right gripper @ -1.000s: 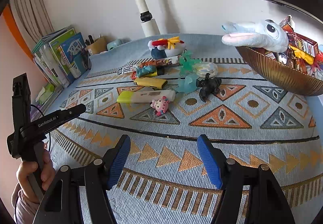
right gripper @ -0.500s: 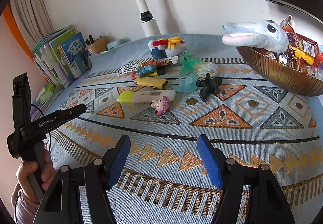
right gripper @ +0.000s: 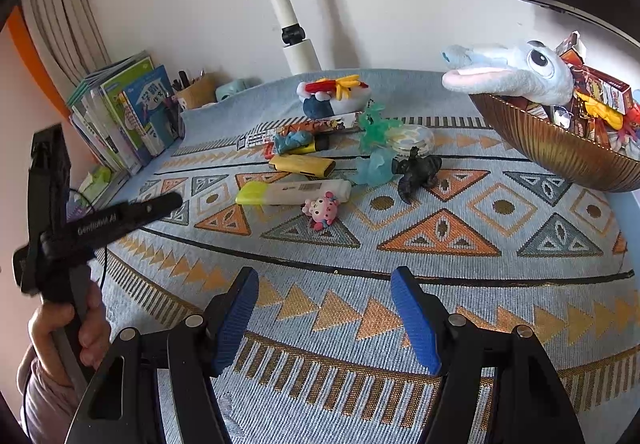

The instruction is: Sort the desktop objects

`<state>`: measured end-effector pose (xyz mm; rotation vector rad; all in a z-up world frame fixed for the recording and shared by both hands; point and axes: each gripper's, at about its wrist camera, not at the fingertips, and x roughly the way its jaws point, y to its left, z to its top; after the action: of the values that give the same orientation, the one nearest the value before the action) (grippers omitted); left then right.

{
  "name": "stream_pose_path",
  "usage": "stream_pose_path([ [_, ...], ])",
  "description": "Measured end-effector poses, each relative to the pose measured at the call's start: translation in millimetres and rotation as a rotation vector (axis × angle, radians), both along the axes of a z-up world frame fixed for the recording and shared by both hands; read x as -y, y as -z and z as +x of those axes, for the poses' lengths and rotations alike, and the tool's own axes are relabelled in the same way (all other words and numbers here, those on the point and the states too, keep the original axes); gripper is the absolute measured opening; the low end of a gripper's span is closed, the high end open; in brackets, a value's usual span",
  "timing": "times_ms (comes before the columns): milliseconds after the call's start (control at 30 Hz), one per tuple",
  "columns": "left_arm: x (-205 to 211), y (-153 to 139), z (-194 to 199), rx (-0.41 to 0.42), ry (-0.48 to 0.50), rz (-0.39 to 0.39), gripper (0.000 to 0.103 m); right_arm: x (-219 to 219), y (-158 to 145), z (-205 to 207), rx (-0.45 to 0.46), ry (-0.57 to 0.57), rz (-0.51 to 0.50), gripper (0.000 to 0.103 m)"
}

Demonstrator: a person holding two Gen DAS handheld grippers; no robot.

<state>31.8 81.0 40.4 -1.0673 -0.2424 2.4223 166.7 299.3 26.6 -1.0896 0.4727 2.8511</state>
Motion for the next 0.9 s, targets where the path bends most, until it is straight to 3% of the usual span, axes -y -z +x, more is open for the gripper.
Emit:
stream_pose_path([
  [200,-9,-8,-16,-0.056,-0.011,-0.055,0.032,-1,0,1,-0.006,-0.007,-0.005,0.067],
  [333,-5,10,-25,0.006,-0.035,-0.025,0.032,0,0,1,-0.007,-0.01,-0.01,0.067],
  [467,-4,6,-20,-0.03,-0.031,-0.024,0.032,-1,1,1,-0.01,-0.013,-0.01,0.067],
  [900,-5,8,-21,-0.013,-0.028,-0.031,0.032,-4,2,1,-0.011,-0.008,-0.013,0.067],
])
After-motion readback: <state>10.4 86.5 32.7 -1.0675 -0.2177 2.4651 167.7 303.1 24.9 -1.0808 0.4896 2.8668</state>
